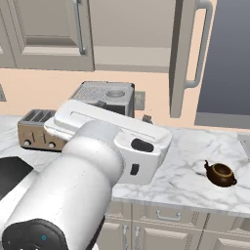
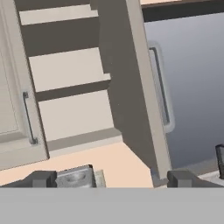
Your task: Open the cabinet. Pick the soap dispenser and place it next to the sink. Then close the cabinet.
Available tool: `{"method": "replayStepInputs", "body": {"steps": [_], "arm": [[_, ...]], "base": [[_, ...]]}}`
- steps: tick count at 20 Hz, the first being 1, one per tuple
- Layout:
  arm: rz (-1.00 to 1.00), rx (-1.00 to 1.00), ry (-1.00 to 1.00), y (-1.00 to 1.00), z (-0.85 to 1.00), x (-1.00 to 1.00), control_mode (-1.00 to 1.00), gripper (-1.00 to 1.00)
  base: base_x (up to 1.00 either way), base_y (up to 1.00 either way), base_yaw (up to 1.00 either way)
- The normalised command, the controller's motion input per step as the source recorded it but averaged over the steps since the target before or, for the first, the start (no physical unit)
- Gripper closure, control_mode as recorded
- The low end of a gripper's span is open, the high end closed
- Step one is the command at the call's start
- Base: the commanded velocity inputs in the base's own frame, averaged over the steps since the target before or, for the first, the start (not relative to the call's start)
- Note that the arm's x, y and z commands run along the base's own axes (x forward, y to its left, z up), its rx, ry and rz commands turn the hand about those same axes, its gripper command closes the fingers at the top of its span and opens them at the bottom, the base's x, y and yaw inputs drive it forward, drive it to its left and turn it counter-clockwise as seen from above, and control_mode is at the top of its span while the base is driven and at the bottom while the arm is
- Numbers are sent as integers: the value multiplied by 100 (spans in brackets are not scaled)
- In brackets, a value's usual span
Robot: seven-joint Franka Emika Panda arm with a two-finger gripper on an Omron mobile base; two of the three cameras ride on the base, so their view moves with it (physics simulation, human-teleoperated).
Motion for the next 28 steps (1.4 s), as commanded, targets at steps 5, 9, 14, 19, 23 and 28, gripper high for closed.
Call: {"method": "replayStepInputs", "body": {"steps": [5, 9, 14, 19, 23, 28], "arm": [[22, 0, -7, -25, -1, 0, -100, -100], [10, 0, -2, -5, -14, 3, -100, -100], [11, 0, -1, -5, -15, 16, -100, -100], [19, 0, -2, -33, 0, 0, -100, -100], [20, 0, -2, -26, -1, 7, -100, -100], [19, 0, -1, -18, -2, 18, -100, -100]], "base": [[0, 0, 0], [0, 0, 0], [0, 0, 0], [0, 0, 0], [0, 0, 0], [0, 0, 0]]}}
